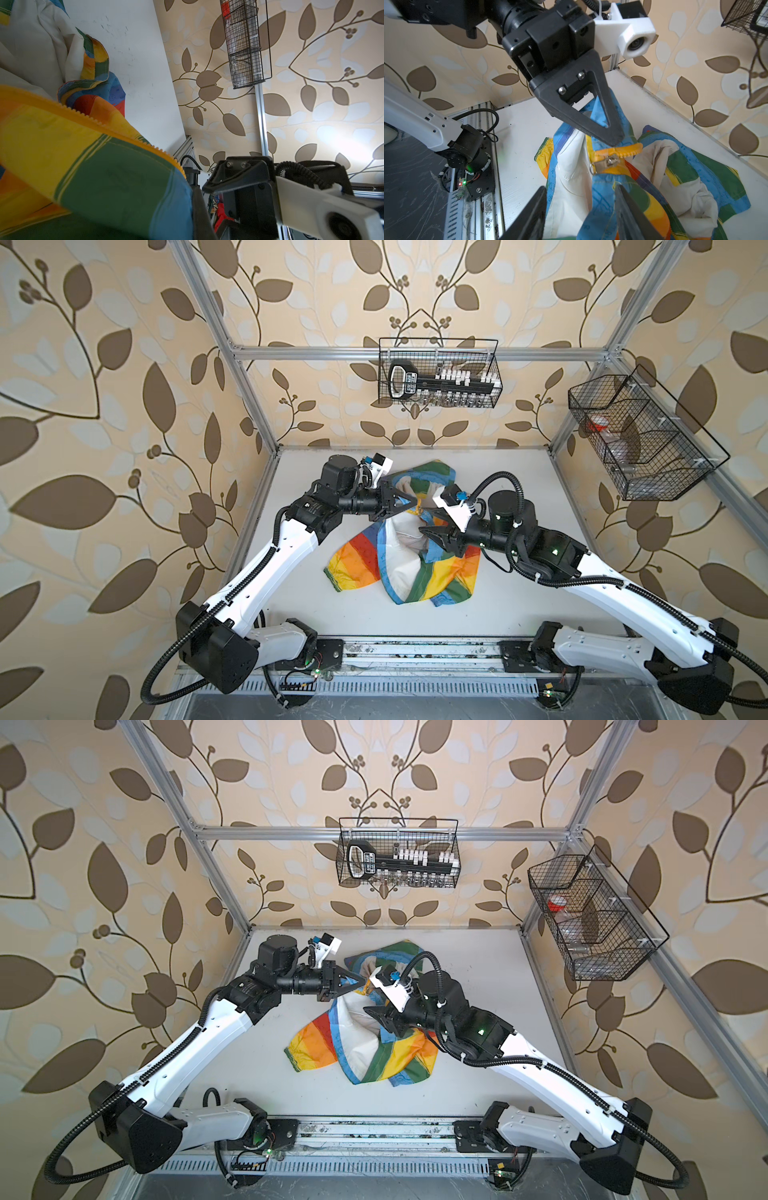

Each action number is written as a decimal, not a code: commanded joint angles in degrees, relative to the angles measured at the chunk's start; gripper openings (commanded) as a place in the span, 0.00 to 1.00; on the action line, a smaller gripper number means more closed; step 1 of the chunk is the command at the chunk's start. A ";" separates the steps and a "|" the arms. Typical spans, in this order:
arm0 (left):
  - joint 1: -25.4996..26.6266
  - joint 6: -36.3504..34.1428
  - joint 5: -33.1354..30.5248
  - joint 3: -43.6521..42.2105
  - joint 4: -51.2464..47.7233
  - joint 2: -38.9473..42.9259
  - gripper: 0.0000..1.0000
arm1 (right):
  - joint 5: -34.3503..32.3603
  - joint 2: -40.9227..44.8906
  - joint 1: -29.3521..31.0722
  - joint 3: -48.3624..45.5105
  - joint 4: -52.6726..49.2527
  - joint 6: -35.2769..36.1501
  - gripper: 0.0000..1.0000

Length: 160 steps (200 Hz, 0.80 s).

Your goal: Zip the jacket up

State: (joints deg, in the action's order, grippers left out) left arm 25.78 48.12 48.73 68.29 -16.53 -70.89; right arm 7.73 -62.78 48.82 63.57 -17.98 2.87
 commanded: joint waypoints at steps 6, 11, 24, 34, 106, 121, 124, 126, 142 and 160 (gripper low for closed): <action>-0.56 -1.13 3.13 1.72 0.75 1.19 0.00 | -4.33 -0.85 1.10 1.90 -0.30 2.89 0.54; -0.56 -1.18 3.21 1.59 0.82 1.32 0.00 | -4.66 -0.93 1.14 1.85 -0.06 2.84 0.54; -0.56 -1.06 3.37 1.33 1.07 1.54 0.00 | -5.50 -1.03 1.19 1.92 0.29 2.83 0.53; -0.56 -0.84 3.55 1.07 1.43 1.68 0.00 | -6.66 -1.16 1.19 1.97 0.61 2.84 0.50; -0.51 0.16 4.14 0.18 2.77 1.64 0.00 | -7.55 -1.76 1.45 2.18 1.97 2.95 0.47; -0.56 0.32 4.27 0.02 3.07 1.55 0.00 | -7.60 -2.14 1.68 2.33 2.24 3.10 0.47; -0.56 0.39 4.27 0.00 3.15 1.55 0.00 | -7.56 -2.14 1.69 2.34 2.24 3.15 0.46; -0.56 0.40 4.27 0.04 3.10 1.55 0.00 | -7.55 -2.16 1.76 2.41 2.31 3.18 0.46; -0.56 0.42 4.31 -0.18 3.27 1.55 0.00 | -7.88 -2.55 1.98 2.69 2.56 3.26 0.43; -0.56 0.57 4.49 -0.43 3.49 1.55 0.00 | -8.33 -2.79 1.98 2.86 2.89 3.28 0.38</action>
State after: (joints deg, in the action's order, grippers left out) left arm 25.78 48.56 50.83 68.18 -16.12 -70.89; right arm 0.51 -65.04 50.39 63.92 -16.23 4.38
